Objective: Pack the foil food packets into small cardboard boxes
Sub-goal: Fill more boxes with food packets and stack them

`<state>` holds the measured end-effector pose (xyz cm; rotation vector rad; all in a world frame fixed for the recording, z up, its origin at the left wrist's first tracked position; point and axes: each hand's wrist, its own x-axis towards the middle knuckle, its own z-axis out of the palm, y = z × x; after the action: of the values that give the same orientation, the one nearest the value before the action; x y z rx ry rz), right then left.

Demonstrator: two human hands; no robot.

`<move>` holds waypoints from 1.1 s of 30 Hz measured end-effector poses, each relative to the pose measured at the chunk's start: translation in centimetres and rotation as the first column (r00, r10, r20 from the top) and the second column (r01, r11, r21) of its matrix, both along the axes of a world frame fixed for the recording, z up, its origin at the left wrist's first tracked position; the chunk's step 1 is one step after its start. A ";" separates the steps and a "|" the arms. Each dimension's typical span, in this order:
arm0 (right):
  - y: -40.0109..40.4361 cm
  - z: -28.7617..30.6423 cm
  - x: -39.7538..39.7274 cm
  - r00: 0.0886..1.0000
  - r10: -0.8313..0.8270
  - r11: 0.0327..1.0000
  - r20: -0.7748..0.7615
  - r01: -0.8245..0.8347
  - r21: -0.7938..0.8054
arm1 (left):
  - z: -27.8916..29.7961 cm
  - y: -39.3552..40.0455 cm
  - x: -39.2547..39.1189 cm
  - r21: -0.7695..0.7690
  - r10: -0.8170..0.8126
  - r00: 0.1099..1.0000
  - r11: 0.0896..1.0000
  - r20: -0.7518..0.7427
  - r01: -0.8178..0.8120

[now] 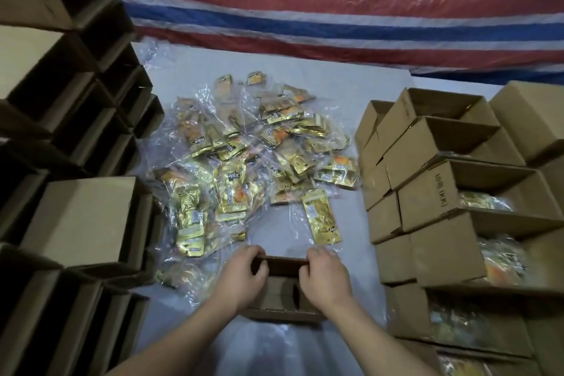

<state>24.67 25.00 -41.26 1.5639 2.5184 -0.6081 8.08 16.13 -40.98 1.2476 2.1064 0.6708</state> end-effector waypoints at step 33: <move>16.4 -5.2 -4.5 0.888 -0.422 0.823 0.182 0.460 -0.334 | -0.8 1.1 -0.7 0.065 0.059 0.998 0.996 0.002 -0.059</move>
<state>20.14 41.37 -46.46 1.9659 1.8195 -0.9626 7.42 17.28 -41.77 1.2242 2.1436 0.7713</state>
